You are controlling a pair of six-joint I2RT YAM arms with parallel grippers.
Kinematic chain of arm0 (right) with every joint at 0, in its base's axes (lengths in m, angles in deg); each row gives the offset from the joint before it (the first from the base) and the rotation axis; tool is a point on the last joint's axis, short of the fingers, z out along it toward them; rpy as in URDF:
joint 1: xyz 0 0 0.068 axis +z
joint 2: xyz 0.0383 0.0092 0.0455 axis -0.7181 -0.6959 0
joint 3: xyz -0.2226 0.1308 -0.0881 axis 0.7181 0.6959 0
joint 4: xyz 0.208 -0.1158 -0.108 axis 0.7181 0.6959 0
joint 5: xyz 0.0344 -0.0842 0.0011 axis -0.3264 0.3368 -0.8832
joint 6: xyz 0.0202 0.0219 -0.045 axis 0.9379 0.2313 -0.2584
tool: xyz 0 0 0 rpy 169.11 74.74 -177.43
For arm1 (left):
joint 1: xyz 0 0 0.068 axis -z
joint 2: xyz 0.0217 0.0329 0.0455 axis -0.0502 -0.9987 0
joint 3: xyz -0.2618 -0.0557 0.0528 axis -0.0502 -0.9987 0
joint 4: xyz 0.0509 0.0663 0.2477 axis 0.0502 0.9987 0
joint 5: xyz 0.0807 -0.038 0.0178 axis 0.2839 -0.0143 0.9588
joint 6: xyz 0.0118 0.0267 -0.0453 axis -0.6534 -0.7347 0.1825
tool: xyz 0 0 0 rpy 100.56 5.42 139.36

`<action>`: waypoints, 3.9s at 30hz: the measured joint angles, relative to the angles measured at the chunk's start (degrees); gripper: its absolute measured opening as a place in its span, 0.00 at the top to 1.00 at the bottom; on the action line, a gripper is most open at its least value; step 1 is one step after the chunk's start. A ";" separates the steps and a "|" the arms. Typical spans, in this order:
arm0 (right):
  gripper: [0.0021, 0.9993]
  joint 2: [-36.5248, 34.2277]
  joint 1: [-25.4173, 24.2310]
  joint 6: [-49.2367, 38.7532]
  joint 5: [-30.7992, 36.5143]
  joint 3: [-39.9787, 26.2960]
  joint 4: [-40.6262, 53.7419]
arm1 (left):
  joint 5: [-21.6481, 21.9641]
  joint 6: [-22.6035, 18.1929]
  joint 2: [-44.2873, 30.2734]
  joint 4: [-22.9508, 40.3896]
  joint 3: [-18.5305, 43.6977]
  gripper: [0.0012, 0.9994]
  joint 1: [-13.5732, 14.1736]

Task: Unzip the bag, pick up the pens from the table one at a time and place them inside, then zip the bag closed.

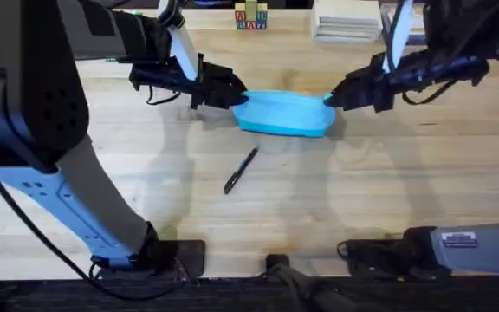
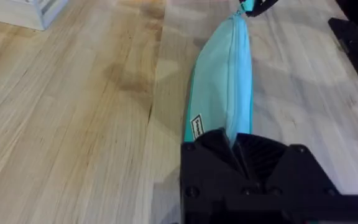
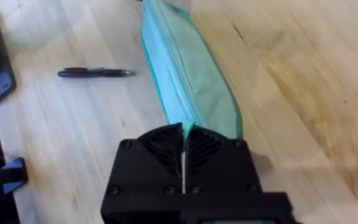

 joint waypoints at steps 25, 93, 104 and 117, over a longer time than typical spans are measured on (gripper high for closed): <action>0.97 0.00 13.22 6.41 0.43 0.00 -11.20 | 0.02 0.00 0.00 0.09 0.00 0.96 -0.02; 0.97 -8.69 25.88 20.51 -0.31 0.00 -38.60 | 0.37 -0.02 0.00 -0.37 0.26 0.96 -0.98; 0.57 -8.70 26.12 20.71 -0.63 -0.02 -38.64 | 0.37 -0.02 0.00 -0.37 0.26 0.96 -0.85; 0.00 -8.48 26.27 25.04 -0.60 -0.13 -37.97 | 0.39 -0.02 0.00 -0.37 0.26 0.96 -0.66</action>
